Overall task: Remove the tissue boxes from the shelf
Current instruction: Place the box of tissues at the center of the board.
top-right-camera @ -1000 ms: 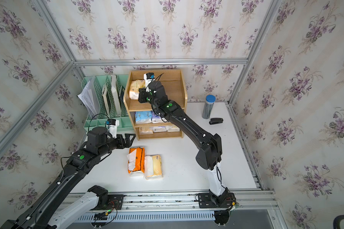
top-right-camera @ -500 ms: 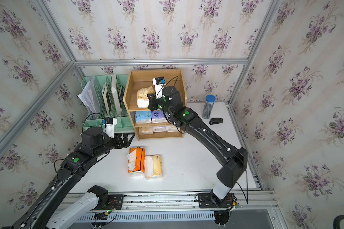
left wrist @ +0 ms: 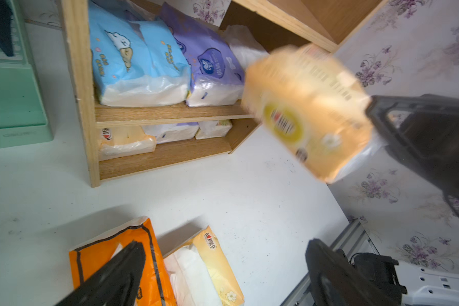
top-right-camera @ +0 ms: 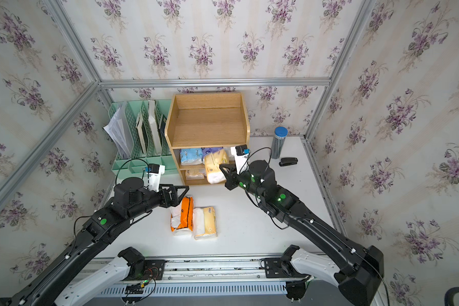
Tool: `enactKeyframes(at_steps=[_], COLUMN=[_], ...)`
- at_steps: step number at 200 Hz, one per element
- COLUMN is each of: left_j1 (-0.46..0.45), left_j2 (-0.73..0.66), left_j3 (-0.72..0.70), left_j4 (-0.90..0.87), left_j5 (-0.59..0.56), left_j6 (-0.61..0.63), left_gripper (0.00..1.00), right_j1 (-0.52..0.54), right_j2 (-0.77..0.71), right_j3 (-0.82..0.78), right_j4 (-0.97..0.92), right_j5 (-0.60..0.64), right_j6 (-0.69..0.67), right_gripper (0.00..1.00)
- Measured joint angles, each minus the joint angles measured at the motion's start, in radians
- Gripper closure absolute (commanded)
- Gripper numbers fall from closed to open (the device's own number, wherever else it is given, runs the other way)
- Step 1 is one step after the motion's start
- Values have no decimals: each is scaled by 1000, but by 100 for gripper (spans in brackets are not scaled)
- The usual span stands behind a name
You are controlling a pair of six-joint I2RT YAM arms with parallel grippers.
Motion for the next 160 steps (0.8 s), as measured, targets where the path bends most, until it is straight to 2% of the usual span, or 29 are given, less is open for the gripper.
enactKeyframes(at_steps=[59,89,114,126,146,160], left_j1=[-142,-164,-168,-169,-169,-169], left_j2=[-58,-105,-148,-167,-192,-204], left_j3=[-77,-115,-149,-166,-188,-191], left_j4=[18,-7,-47,-70,-105,-137], left_j5=[-142,-214,-274,-300,-335,-362], left_j6=[-28,-39,-46,-52,-51,-49], left_gripper=[1,1,1,1,1,1], right_j1=[10,14,26,32,36,40], right_j2=[-277,-376,-402,-402,-389,-370], right_j3=[-381,-590,-722,-769,-837,-868], right_j4=[63,128,178,211,269,289], right_j5=[-11,-10,-10,0,14,16], right_j6=[68,112,163,190,244,282], right_gripper=[100,100,100,91,81,66])
